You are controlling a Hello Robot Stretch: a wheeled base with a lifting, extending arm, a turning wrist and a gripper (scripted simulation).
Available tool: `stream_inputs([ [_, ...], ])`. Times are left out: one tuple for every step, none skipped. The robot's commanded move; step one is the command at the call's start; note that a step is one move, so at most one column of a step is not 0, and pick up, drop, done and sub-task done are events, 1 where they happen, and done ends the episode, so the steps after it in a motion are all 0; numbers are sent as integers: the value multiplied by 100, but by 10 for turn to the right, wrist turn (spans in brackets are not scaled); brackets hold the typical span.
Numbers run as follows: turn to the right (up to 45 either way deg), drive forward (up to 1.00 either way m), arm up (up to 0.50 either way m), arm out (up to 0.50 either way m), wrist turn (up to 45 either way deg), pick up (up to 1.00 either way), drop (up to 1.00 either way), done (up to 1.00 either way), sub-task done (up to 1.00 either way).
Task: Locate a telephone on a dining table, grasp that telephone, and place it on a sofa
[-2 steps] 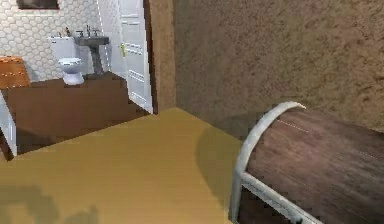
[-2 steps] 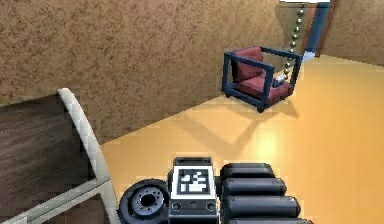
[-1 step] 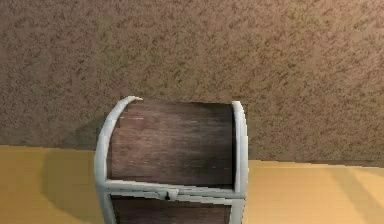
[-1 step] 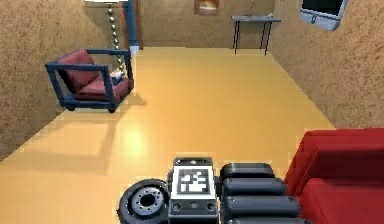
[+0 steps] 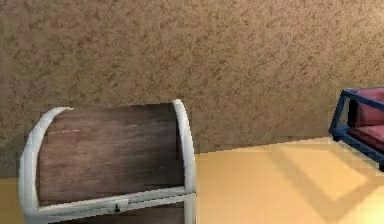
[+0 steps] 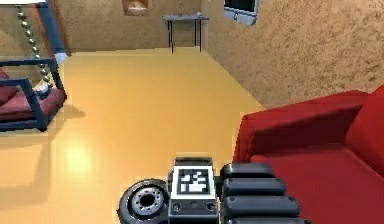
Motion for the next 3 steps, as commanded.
stream_inputs([
  [-450, 0, 0, 0, 0, 0, 0, 0, 0],
  [-450, 0, 0, 0, 0, 0, 0, 0, 0],
  [-270, 0, 0, 0, 0, 0, 0, 0, 0],
])
